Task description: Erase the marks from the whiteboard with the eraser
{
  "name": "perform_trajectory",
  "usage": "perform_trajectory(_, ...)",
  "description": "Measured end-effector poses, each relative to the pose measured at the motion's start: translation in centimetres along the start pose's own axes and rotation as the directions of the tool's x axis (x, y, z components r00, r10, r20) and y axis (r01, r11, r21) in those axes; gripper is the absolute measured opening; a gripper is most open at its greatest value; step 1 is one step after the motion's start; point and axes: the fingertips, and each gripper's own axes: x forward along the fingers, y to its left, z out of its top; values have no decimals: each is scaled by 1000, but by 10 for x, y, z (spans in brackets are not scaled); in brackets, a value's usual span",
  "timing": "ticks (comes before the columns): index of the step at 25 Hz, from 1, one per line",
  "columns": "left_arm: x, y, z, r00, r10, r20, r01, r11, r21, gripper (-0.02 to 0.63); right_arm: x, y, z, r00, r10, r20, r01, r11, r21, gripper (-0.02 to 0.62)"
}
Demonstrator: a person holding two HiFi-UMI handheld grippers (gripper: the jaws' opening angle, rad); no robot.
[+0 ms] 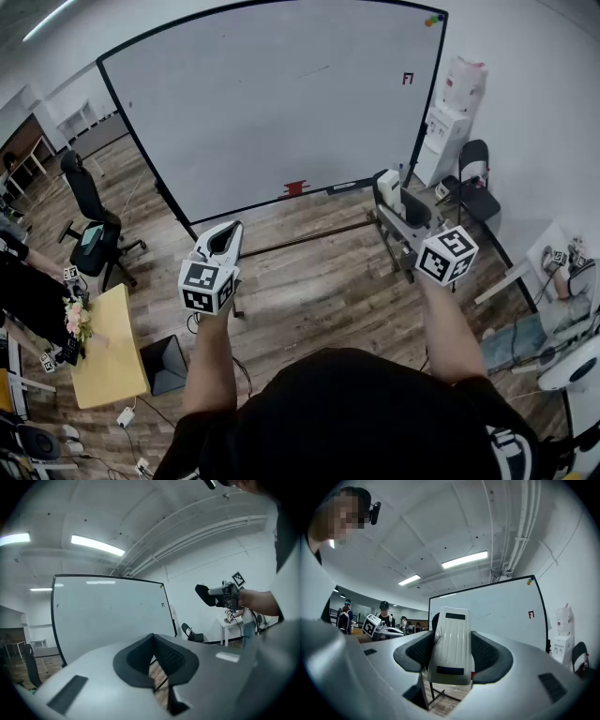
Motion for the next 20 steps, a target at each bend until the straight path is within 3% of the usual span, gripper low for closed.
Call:
perform_trajectory(6,-11,1,-13,1000,-9,-21,8,999,-39,11,6,13,0,1000,27,-8,-26,999,23,247)
perform_trajectory(20,-21,15,-15,999,-40,-20,39,999,-38,11,15,23,-3,1000,1,-17,0,998,60,249)
